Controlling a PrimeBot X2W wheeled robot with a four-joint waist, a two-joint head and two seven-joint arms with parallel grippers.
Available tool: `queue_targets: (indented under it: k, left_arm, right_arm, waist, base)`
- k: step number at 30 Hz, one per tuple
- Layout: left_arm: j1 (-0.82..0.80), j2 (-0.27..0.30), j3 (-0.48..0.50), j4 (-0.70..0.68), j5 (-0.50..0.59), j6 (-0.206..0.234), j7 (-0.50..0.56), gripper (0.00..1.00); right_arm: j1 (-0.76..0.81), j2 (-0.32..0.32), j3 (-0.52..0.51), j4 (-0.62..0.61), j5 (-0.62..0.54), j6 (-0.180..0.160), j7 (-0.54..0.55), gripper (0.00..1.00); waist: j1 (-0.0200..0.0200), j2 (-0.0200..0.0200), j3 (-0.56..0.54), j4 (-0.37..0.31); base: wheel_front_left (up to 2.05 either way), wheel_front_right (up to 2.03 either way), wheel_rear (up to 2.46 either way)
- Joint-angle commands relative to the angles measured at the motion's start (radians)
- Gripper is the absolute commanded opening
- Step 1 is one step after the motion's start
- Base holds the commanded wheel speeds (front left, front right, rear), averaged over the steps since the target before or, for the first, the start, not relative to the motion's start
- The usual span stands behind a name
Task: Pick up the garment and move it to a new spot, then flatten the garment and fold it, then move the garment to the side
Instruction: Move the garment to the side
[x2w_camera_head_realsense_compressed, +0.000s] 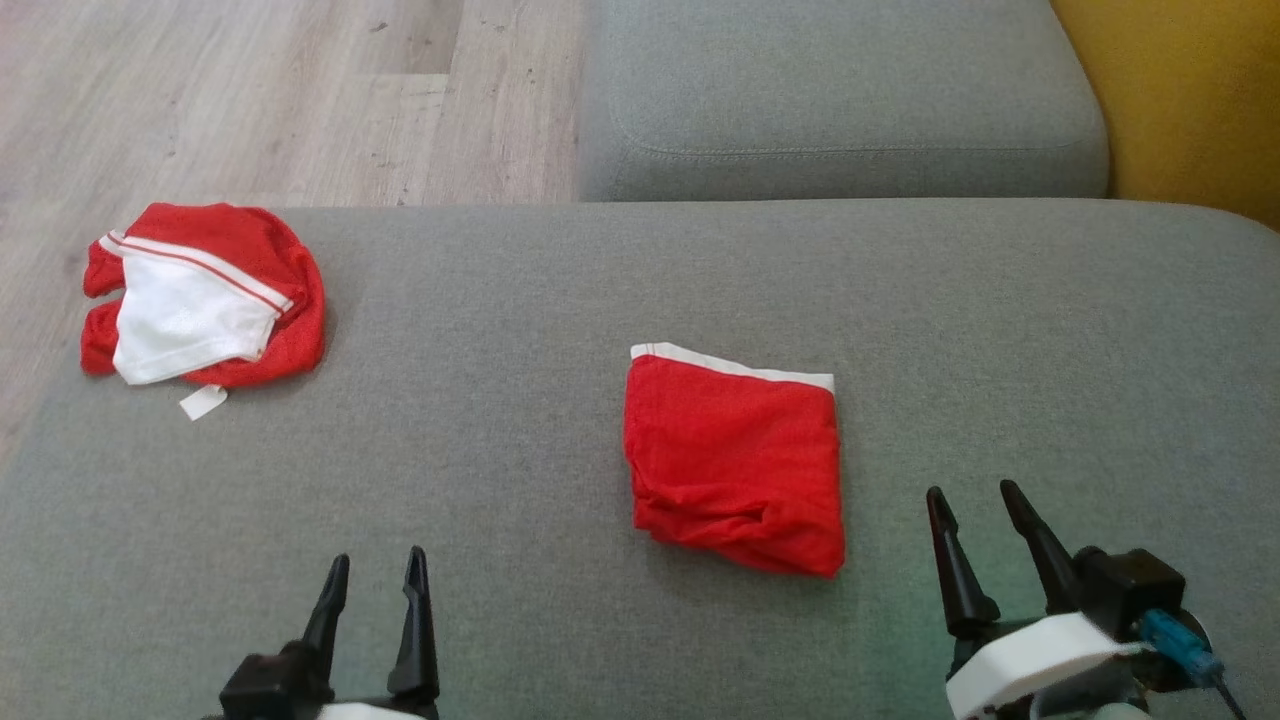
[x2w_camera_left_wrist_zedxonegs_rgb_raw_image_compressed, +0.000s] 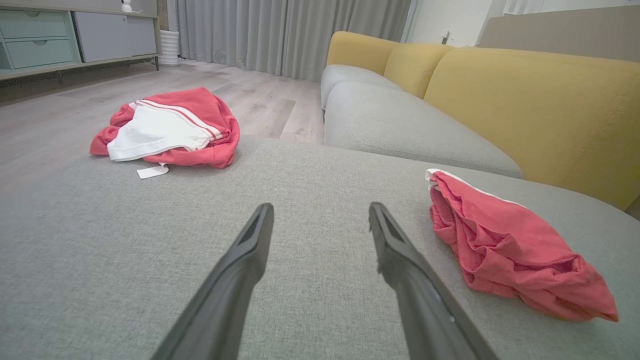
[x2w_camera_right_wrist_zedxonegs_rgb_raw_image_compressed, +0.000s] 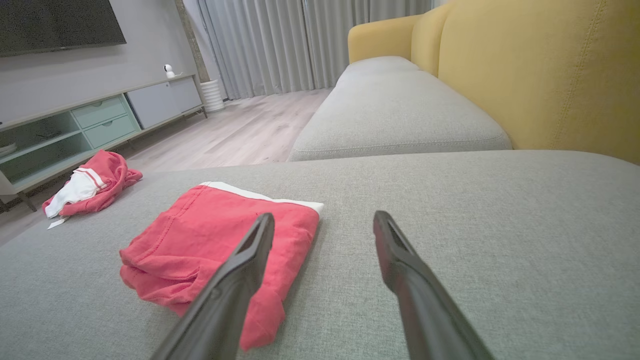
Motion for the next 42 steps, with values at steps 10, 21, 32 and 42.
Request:
queue_targets:
  k: [10, 21, 32, 42]
  left_arm:
    - [-0.048, -0.003, 0.04, -0.02, 0.021, -0.01, -0.013, 1.0]
    - [-0.086, -0.034, 0.031, -0.002, 0.041, -0.024, -0.013, 1.0]
    - [-0.111, -0.067, 0.061, 0.008, 0.075, -0.049, -0.013, 1.0]
    - [-0.162, -0.079, 0.061, -0.001, 0.116, -0.071, -0.013, 1.0]
  right_arm:
    - [-0.15, -0.005, -0.011, -0.014, -0.04, 0.008, 0.14, 1.0]
    - [-0.364, -0.007, -0.075, 0.146, -0.033, 0.008, 0.495, 1.0]
    - [-0.435, -0.03, -0.11, 0.255, 0.019, 0.008, 0.708, 1.0]
    - [-0.497, -0.04, -0.08, 0.242, 0.05, 0.008, 0.668, 0.0]
  waist:
    - [0.0, 0.0, 0.032, 0.038]
    - [0.0, 0.0, 0.112, 0.155]
    - [0.0, 0.0, 0.192, 0.23]
    - [0.0, 0.0, 0.252, 0.158]
  base:
    - [0.0, 0.0, 0.0]
    - [0.0, 0.0, 0.0]
    - [0.0, 0.0, 0.0]
    - [0.0, 0.0, 0.0]
